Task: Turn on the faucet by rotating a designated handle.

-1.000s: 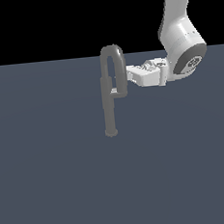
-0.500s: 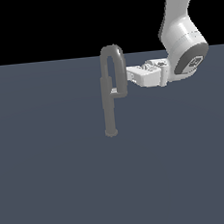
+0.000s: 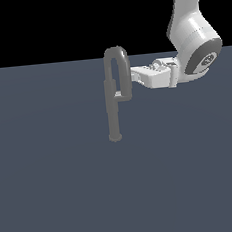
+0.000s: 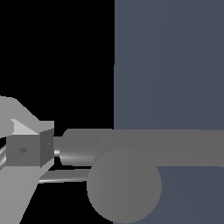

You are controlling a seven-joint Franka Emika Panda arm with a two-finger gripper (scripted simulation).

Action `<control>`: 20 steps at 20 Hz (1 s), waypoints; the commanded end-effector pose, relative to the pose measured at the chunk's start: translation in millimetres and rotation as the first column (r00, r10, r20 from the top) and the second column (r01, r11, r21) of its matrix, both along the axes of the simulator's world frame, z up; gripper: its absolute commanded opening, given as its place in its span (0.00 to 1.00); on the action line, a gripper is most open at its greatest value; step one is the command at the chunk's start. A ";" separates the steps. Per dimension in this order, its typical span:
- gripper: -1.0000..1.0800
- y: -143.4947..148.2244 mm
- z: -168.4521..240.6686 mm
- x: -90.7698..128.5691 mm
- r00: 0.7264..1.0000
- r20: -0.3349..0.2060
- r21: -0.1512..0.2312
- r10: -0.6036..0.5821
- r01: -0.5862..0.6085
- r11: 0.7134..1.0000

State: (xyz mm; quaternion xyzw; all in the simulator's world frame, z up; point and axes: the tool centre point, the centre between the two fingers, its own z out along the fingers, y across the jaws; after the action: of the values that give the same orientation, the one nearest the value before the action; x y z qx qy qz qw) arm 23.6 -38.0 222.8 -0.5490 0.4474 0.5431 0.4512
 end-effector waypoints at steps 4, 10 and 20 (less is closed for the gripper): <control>0.00 -3.1 1.3 -16.6 1.000 -0.004 0.002 0.003 -0.003 1.000; 0.00 -4.1 4.5 -20.7 1.000 0.011 -0.002 -0.001 0.001 1.000; 0.00 -10.2 -10.6 -52.9 1.000 -0.004 0.002 0.003 -0.003 1.000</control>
State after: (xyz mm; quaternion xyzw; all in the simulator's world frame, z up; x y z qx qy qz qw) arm -21.0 -46.1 223.8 -0.5553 0.4415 0.5387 0.4546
